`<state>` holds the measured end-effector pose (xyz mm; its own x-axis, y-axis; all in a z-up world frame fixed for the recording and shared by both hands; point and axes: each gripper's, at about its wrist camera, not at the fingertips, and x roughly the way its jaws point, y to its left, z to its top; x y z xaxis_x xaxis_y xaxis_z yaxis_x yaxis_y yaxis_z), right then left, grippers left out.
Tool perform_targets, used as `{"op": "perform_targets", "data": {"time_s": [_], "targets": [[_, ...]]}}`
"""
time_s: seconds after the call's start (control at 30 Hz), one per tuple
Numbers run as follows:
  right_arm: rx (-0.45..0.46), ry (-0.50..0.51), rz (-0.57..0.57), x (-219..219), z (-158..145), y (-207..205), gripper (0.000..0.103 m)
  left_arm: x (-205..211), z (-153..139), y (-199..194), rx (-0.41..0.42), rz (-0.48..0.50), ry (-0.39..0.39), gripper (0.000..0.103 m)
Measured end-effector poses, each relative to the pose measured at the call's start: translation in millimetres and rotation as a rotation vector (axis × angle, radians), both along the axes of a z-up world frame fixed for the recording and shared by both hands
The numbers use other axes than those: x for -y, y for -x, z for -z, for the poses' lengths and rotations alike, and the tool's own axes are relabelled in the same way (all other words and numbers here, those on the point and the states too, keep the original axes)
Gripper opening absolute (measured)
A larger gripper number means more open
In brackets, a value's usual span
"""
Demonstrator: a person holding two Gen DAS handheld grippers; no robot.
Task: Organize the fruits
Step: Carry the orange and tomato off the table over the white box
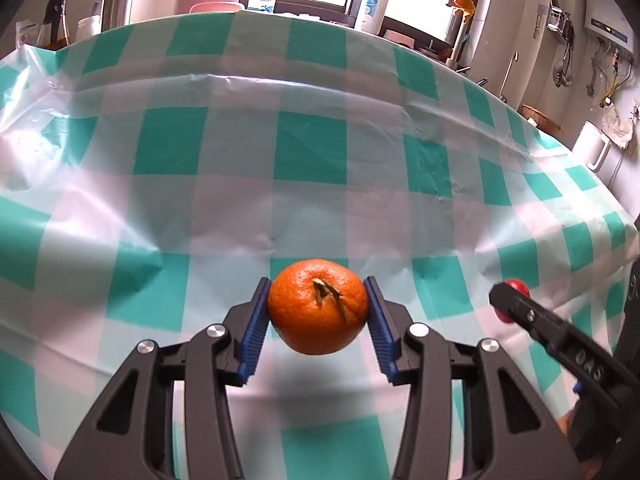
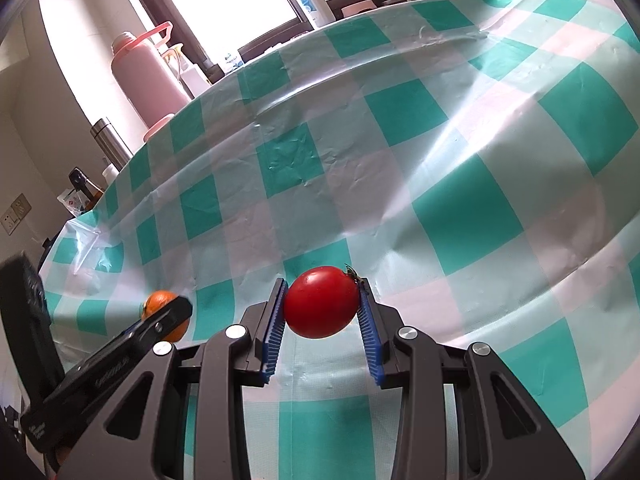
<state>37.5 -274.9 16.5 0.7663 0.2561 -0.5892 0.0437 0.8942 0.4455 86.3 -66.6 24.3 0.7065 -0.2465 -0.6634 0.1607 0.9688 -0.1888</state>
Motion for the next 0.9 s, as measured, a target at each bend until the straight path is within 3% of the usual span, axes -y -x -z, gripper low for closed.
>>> {"op": "perform_targets", "data": {"time_s": [0.13,0.4,0.9], "targets": [[-0.001,-0.001,-0.012,-0.4,0.3,0.4,0.035,2.9,-2.0,15.7,0.018,0.012,-0.039,0.046],[-0.008,0.01,-0.028,-5.0,-0.2,7.4,0.035,-4.3,-4.6,46.4,0.031,0.026,-0.043,0.046],[-0.03,0.035,-0.106,-33.0,0.8,57.5,0.035,-18.0,-2.1,84.3,0.049,0.034,-0.078,0.046]]}}
